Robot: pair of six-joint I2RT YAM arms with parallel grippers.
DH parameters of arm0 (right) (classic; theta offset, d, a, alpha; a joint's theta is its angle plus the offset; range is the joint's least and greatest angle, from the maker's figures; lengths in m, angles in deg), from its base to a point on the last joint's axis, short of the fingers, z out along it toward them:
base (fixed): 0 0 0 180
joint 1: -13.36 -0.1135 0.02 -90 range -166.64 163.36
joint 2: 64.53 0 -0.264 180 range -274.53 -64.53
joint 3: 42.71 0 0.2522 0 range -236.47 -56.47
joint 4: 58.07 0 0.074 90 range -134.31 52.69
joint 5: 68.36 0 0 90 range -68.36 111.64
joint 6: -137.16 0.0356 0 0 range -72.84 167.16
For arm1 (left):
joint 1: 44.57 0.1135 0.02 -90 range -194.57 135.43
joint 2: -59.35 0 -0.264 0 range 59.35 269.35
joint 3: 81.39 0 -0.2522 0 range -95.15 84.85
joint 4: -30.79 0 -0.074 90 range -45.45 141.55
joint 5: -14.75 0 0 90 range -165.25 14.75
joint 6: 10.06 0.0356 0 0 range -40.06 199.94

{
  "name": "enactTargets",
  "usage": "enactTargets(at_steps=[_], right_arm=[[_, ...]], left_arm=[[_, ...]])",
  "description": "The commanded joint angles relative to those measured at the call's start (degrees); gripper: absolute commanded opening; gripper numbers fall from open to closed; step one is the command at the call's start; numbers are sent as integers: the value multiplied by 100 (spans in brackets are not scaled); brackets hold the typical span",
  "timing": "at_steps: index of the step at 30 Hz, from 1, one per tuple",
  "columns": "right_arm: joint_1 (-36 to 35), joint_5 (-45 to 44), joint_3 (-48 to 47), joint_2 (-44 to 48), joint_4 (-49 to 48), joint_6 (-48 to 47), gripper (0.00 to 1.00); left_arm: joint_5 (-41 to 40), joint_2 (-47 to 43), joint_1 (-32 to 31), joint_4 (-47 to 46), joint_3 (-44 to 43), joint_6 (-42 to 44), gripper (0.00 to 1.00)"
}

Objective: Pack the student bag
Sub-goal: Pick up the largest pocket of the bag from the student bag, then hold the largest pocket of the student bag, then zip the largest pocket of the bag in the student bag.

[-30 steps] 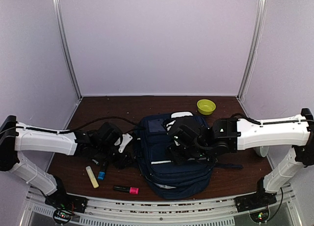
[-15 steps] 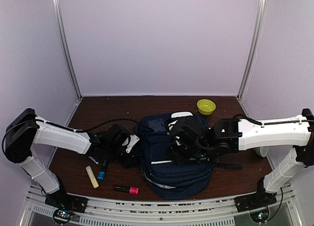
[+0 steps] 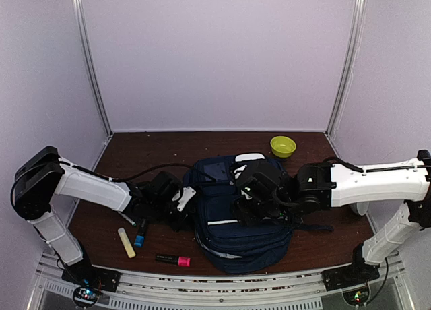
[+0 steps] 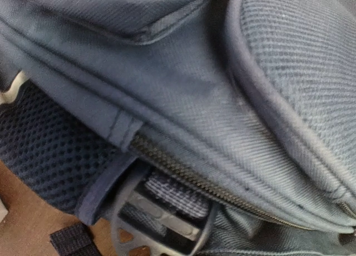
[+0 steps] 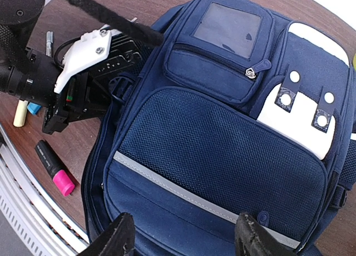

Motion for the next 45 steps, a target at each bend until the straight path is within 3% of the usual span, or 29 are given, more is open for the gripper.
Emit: enactTargets(at_steps=[1,9,14,21,28,45], right_arm=[[34,-33,16,85,-52,50,62],[33,43,-69,44,-126,-7,62],[134,397,-395,-272,-387,-19,62],[746,1613,-654,-1470,-1613,918,61],[990,2093,-1512,-3180,-1607,1185,58],[1242,1905,-1696,-3805,-2210,1871,57]], left_arm=[[265,-85,22,-599,-30,-21,2],[91,-336,22,-501,59,9,0],[-169,-547,-83,181,-65,-120,0],[-212,-704,-334,539,117,-493,0],[-141,-683,-433,513,152,-554,0],[327,-1167,-1493,953,140,-620,0]])
